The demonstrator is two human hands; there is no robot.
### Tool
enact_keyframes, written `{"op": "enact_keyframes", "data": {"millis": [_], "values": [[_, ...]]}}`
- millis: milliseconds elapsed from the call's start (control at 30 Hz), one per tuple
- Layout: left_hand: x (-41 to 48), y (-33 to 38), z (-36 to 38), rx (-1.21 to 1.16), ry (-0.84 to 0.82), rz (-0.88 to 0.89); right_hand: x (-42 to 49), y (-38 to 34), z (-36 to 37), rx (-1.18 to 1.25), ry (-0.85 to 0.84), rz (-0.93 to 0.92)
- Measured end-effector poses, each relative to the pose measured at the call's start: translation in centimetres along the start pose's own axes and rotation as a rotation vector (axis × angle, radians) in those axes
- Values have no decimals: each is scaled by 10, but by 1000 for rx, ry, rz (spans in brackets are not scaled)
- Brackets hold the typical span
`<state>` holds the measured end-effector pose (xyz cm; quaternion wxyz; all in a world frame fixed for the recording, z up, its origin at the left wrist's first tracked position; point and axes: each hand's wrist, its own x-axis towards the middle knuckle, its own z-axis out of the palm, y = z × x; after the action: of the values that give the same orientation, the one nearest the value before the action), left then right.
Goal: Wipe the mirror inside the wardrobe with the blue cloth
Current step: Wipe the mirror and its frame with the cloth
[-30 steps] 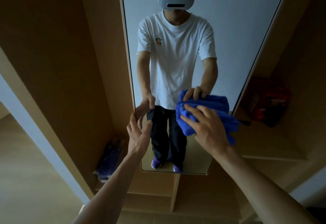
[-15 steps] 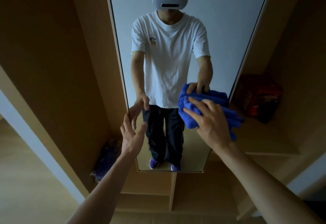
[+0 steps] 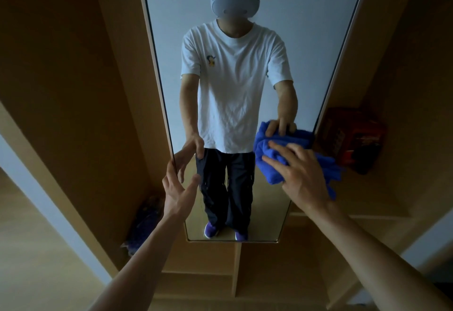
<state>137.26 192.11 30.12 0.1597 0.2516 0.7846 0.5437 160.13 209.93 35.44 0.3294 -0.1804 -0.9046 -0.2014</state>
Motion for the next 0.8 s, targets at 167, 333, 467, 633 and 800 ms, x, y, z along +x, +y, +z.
{"op": "enact_keyframes", "data": {"millis": [167,333,467,633,800], "values": [[2,-2,0,15,13,14,-25,-4,10,19,-137,-27],[2,-4,3,38,39,8,11,17,-18,24,22,101],[1,-4,5,41,51,18,8,23,-14,19,122,152],[1,-4,1,35,33,26,-42,8,17,61,-23,118],[0,-3,0,32,24,22,-24,23,1,72,18,201]]}}
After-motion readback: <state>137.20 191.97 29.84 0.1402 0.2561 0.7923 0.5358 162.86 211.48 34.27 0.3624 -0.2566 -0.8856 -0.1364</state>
